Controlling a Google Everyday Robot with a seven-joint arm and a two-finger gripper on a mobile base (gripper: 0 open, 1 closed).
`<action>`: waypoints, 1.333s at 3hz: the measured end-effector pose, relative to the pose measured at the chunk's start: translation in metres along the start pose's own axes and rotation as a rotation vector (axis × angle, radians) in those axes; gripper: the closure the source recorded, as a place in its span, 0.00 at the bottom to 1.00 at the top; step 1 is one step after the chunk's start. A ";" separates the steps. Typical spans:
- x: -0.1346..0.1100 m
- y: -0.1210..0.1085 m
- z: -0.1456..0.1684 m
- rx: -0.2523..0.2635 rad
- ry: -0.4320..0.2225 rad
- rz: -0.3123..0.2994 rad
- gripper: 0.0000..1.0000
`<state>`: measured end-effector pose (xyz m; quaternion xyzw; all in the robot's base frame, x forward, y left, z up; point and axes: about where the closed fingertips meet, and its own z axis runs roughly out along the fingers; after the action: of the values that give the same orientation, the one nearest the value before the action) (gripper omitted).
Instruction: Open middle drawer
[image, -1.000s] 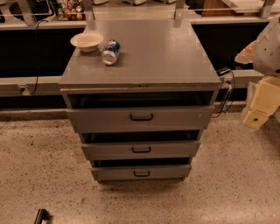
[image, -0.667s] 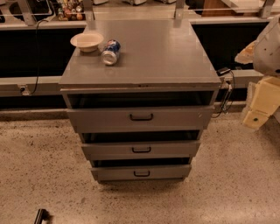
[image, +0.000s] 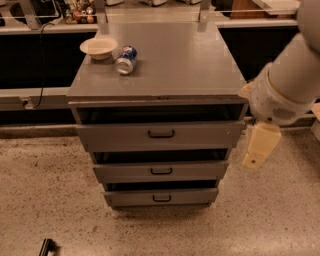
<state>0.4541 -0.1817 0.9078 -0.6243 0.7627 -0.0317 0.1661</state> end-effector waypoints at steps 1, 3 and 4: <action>0.007 0.008 0.028 0.007 0.001 0.007 0.00; 0.039 0.001 0.070 0.025 0.032 0.063 0.00; 0.077 0.029 0.123 0.068 0.099 0.081 0.00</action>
Offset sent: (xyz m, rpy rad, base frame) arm 0.0303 -0.0227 -0.0572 0.0647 0.0488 -0.1405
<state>0.4497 -0.2298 0.7679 -0.5844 0.7932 -0.0817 0.1504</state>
